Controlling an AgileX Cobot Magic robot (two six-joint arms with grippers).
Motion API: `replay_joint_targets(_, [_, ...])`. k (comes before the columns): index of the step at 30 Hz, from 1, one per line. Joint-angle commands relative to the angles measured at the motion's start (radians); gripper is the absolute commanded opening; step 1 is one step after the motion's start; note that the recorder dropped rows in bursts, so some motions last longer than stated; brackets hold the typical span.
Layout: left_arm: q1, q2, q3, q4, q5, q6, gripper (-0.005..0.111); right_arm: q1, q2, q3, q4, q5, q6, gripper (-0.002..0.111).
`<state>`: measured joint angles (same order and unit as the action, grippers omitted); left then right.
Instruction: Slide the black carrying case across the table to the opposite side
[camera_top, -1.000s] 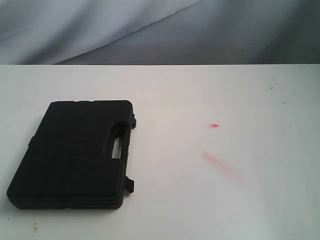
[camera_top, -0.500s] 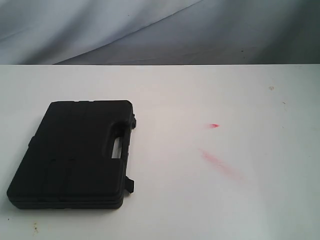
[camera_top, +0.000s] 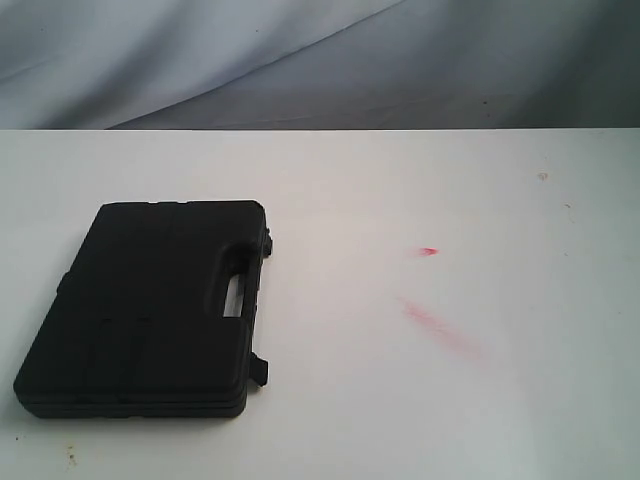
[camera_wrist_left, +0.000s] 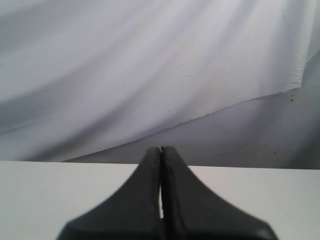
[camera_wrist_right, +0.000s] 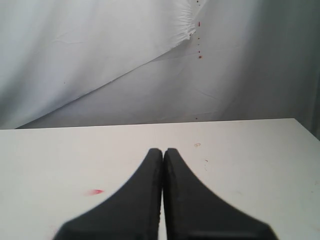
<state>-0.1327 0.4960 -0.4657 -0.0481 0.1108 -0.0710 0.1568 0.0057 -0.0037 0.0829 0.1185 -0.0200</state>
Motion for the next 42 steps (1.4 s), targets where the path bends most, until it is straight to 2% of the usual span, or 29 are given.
replay_joint_targets(1, [-0.007, 0.067, -0.034, 0.006, 0.001, -0.007, 0.0, -0.006, -0.006, 0.004, 0.009, -0.002, -0.003, 0.0])
replay_joint_targets(10, [-0.018, 0.211, -0.144, 0.001, 0.11, -0.067, 0.0, -0.006, -0.006, 0.004, 0.009, -0.002, -0.003, 0.0])
replay_joint_targets(14, [-0.095, 0.304, -0.207, 0.006, 0.171, -0.067, 0.0, -0.006, -0.006, 0.004, 0.009, -0.002, -0.003, 0.0])
replay_joint_targets(23, [-0.292, 0.516, -0.335, 0.006, 0.209, -0.066, 0.0, -0.006, -0.006, 0.004, 0.009, -0.002, -0.003, 0.0])
replay_joint_targets(32, [-0.449, 0.727, -0.485, 0.013, 0.248, -0.111, 0.0, -0.006, -0.006, 0.004, 0.009, -0.002, -0.003, 0.0])
replay_joint_targets(42, [-0.524, 0.92, -0.652, -0.003, 0.276, -0.111, 0.0, -0.006, -0.006, 0.004, 0.009, -0.002, -0.003, 0.0])
